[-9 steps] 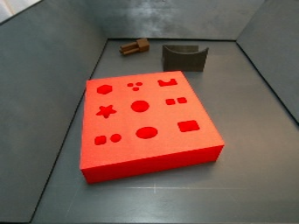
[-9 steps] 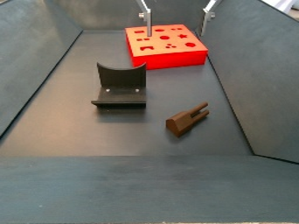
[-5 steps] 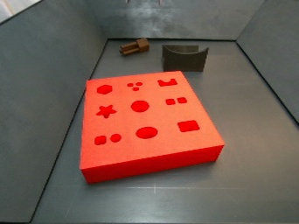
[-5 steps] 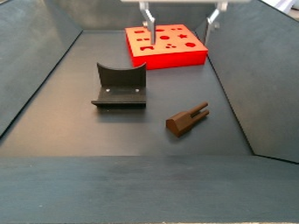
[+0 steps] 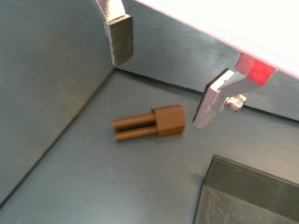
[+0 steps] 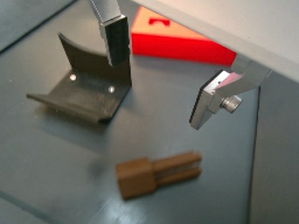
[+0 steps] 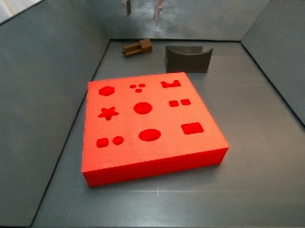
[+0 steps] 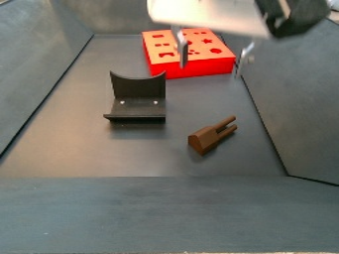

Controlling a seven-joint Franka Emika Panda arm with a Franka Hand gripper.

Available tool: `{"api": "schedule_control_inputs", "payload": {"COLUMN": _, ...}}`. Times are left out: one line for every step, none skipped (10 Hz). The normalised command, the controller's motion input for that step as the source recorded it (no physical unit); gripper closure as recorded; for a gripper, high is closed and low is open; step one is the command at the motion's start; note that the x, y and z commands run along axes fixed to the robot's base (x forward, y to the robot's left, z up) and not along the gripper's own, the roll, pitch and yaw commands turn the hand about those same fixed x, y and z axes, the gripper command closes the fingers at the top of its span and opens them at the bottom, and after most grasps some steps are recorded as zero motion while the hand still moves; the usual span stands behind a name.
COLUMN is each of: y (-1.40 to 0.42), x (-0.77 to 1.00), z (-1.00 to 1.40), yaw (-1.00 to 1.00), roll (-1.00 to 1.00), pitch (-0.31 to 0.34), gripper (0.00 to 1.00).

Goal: Pick up the 3 prong object. Move up. Rotate the 3 prong object. Place the 3 prong object on the fixture. Regrasp the 3 prong object. Move to above the board. Insert the 3 prong object.
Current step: Pick up the 3 prong object.

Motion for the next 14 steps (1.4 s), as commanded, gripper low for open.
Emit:
{"api": "schedule_control_inputs", "payload": {"y": 0.36, "x": 0.11, "z": -0.56, "yaw": -0.53, "roll": 0.0, "pitch": -0.169, "gripper": 0.0}}
{"api": "schedule_control_inputs", "payload": {"y": 0.43, "x": 0.14, "z": -0.49, "yaw": -0.45, "roll": 0.0, "pitch": -0.216, "gripper": 0.0}}
{"api": "schedule_control_inputs", "payload": {"y": 0.44, "x": 0.24, "z": -0.54, "yaw": -0.4, "roll": -0.05, "pitch": -0.22, "gripper": 0.0}}
{"api": "schedule_control_inputs", "payload": {"y": 0.45, "x": 0.27, "z": -0.55, "yaw": -0.41, "roll": -0.06, "pitch": -0.196, "gripper": 0.0}}
{"api": "schedule_control_inputs", "payload": {"y": 0.39, "x": 0.21, "z": -0.65, "yaw": -0.47, "roll": -0.03, "pitch": -0.171, "gripper": 0.0}}
{"api": "schedule_control_inputs", "payload": {"y": 0.09, "x": 0.03, "z": -0.9, "yaw": -0.54, "roll": 0.06, "pitch": -0.1, "gripper": 0.0}}
{"api": "schedule_control_inputs", "payload": {"y": 0.0, "x": 0.0, "z": -0.87, "yaw": -0.55, "roll": 0.11, "pitch": -0.093, "gripper": 0.0}}
{"api": "schedule_control_inputs", "payload": {"y": 0.0, "x": 0.0, "z": -0.87, "yaw": -0.54, "roll": 0.1, "pitch": -0.097, "gripper": 0.0}}
{"api": "schedule_control_inputs", "payload": {"y": 0.0, "x": 0.01, "z": -0.88, "yaw": -0.52, "roll": 0.11, "pitch": -0.099, "gripper": 0.0}}
{"api": "schedule_control_inputs", "payload": {"y": 0.13, "x": 0.12, "z": -0.92, "yaw": -0.49, "roll": 0.04, "pitch": -0.08, "gripper": 0.0}}
{"api": "schedule_control_inputs", "payload": {"y": 0.23, "x": 0.2, "z": -0.88, "yaw": -0.45, "roll": 0.01, "pitch": -0.066, "gripper": 0.0}}
{"api": "schedule_control_inputs", "payload": {"y": 0.22, "x": 0.16, "z": -0.45, "yaw": -0.26, "roll": 0.0, "pitch": -0.019, "gripper": 0.0}}
{"api": "schedule_control_inputs", "payload": {"y": 0.0, "x": 0.0, "z": 0.0, "yaw": 0.0, "roll": -0.01, "pitch": 0.0, "gripper": 0.0}}
{"api": "schedule_control_inputs", "payload": {"y": 0.0, "x": -0.02, "z": 0.0, "yaw": 0.0, "roll": 0.0, "pitch": 0.0, "gripper": 0.0}}
